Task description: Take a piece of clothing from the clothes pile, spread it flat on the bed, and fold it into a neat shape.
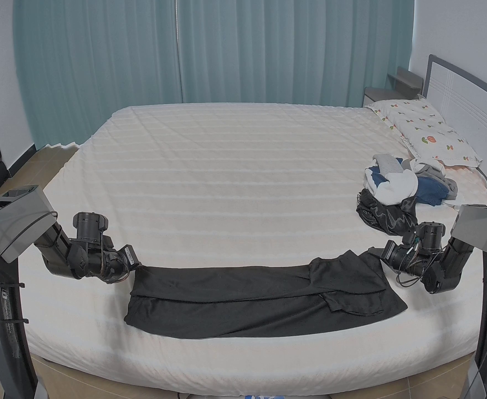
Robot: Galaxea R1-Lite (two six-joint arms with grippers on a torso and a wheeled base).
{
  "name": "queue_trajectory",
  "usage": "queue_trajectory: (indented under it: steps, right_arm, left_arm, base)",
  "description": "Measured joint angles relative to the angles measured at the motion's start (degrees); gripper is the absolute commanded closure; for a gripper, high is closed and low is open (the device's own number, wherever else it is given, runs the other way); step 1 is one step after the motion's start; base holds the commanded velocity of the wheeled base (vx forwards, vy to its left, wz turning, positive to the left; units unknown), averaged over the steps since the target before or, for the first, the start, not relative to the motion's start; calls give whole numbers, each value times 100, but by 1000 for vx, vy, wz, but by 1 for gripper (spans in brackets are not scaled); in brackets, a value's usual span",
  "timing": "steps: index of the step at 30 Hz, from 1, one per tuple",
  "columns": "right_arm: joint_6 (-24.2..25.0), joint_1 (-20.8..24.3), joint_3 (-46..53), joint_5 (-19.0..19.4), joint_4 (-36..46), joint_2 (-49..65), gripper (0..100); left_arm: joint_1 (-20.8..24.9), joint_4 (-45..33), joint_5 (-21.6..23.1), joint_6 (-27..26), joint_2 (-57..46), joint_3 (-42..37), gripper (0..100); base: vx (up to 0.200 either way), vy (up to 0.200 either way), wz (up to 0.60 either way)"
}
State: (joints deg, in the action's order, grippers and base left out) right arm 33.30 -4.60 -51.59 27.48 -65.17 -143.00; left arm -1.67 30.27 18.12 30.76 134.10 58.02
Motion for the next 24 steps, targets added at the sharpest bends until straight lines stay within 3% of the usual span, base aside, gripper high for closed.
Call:
queue_trajectory:
  steps: [8, 19, 20, 24]
  right_arm:
    - [272, -91, -229, -2, 0, -61, 100]
    - [285, -110, -435, -39, 24, -279, 100]
    - [283, -110, -447, -38, 22, -299, 0]
    - [290, -110, -435, -38, -57, -325, 0]
  left_arm:
    - [-63, 11, 0, 0, 0, 9, 100]
    - [-116, -49, 5, 2, 20, 67, 100]
    - [-117, -55, 6, 2, 27, 72, 0]
    - [-119, -55, 6, 4, 38, 78, 0]
  base:
    - [0, 0, 0]
    - [0, 0, 0]
    - [0, 0, 0]
    - [0, 0, 0]
